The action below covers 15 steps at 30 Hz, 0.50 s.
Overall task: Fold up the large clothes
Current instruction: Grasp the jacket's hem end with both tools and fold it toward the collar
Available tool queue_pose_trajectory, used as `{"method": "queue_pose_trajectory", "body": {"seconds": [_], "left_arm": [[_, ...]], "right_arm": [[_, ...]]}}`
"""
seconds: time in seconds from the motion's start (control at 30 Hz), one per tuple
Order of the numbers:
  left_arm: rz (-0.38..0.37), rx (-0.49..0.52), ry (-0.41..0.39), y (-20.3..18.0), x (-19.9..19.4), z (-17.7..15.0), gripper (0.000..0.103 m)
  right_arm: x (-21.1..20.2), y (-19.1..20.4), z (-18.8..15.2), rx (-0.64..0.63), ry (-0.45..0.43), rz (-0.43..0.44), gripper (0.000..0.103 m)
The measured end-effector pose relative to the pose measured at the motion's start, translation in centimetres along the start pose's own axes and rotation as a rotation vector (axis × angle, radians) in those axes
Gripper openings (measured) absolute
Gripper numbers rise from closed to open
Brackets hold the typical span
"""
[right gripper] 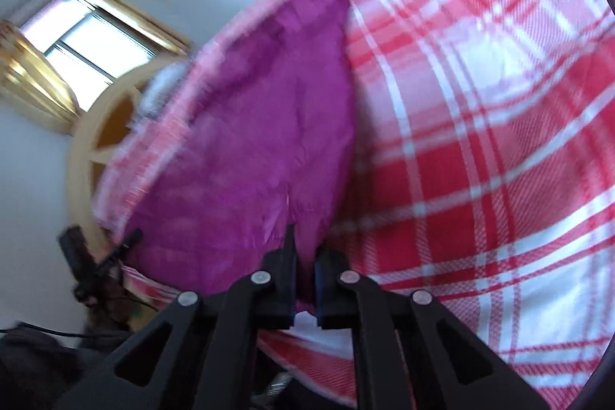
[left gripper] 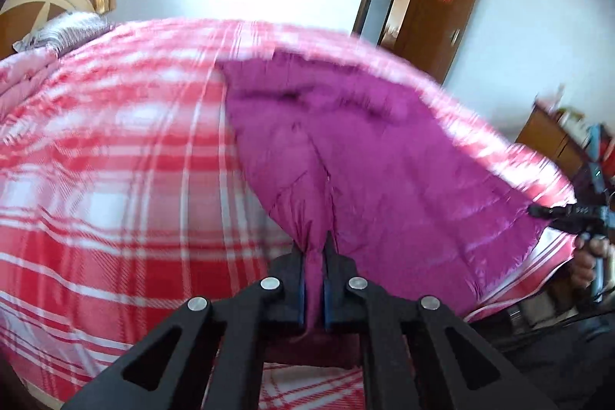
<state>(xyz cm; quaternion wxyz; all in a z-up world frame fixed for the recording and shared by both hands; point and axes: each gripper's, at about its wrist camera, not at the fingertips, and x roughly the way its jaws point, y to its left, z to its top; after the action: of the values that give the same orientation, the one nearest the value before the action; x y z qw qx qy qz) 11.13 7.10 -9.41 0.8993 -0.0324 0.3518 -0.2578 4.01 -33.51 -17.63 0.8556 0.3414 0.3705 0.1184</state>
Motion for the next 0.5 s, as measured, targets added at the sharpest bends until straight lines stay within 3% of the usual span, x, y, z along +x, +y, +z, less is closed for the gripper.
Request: {"method": "queue_pose_trajectory", "body": {"seconds": [0.17,0.27,0.4,0.5], "left_arm": [[-0.057,0.035,-0.123,-1.7,-5.7,2.5,0.005],[-0.084,0.025,-0.142,-1.6,-6.8,4.5,0.005],[-0.011,0.159,-0.134,-2.1,-5.2,8.3,0.005],[-0.033,0.177,-0.121,-1.0,-2.5,12.2,0.005]], "right_arm": [[-5.8,4.4,1.1,-0.078,-0.126,0.079,0.01],[-8.2,5.6,1.8,-0.096,-0.186,0.117,0.01],[-9.0,6.7,4.7,-0.111,-0.25,0.15,0.01],[-8.6,7.0,8.2,-0.117,-0.291,0.152,0.01]]}}
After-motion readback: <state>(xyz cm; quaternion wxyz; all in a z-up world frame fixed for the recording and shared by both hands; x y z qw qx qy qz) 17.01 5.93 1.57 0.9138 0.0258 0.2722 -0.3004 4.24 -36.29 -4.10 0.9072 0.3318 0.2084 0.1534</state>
